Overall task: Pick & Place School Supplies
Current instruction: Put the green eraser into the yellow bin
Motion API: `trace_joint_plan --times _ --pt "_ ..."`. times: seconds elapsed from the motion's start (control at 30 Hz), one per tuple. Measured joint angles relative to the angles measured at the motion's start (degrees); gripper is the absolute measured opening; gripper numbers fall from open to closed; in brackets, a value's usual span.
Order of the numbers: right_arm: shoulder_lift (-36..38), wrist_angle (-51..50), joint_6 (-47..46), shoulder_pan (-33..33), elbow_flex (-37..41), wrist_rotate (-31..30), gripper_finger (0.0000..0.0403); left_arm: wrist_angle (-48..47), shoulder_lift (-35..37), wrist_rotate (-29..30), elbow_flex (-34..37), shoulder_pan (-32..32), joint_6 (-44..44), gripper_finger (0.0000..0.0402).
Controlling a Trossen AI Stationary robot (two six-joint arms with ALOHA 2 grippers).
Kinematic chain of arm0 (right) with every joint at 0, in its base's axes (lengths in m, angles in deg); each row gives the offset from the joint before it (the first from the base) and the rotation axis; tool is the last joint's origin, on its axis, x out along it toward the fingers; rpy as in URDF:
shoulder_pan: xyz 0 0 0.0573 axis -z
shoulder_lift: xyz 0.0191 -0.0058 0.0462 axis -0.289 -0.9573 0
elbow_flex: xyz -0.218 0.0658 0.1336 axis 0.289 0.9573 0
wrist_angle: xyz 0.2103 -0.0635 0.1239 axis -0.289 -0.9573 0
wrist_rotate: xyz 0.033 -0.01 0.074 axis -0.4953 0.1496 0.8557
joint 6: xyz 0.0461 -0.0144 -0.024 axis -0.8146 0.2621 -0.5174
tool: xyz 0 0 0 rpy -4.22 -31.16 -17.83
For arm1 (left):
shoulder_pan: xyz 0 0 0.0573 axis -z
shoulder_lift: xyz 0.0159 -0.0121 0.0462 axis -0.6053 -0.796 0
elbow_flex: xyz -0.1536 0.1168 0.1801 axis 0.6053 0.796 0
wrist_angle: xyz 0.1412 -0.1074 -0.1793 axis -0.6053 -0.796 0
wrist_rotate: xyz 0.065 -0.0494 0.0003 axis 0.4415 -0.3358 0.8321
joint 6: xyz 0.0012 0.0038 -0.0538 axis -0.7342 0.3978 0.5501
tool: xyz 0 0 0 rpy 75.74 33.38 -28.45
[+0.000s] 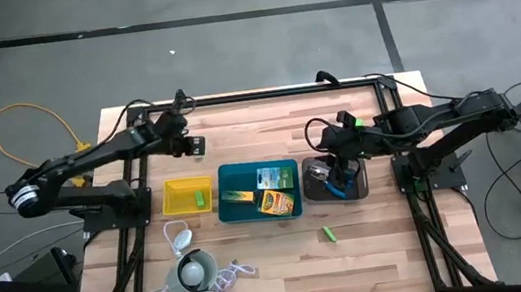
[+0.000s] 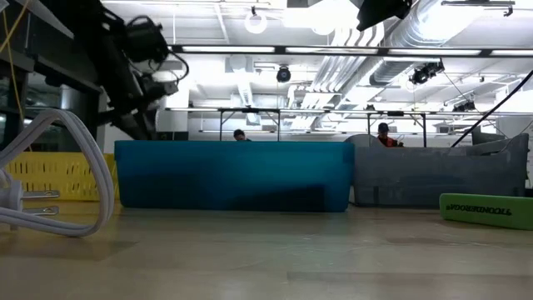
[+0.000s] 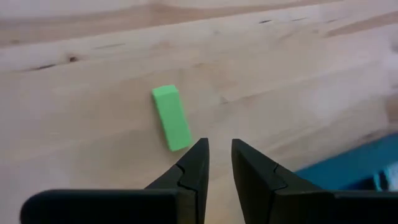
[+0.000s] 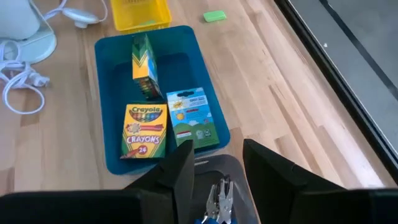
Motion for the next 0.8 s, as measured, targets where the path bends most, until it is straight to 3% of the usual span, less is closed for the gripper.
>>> trace_joint_plan --times 0.2,0.4,0.8 --pt "0.0 0.0 0.6 0.0 0.0 -0.1 0.0128 -1.1 -7.4 -2.2 -3.2 -3.5 0.0 0.0064" --pt "0.0 0.0 2.1 0.3 0.0 -0.1 0.0128 -3.5 -12.7 -2.2 -6.8 -1.6 4.3 0.0064" --pt "0.0 0.0 2.1 0.3 0.0 -0.2 0.0128 -3.8 -15.5 1.3 -7.0 0.2 7.4 0.0064"
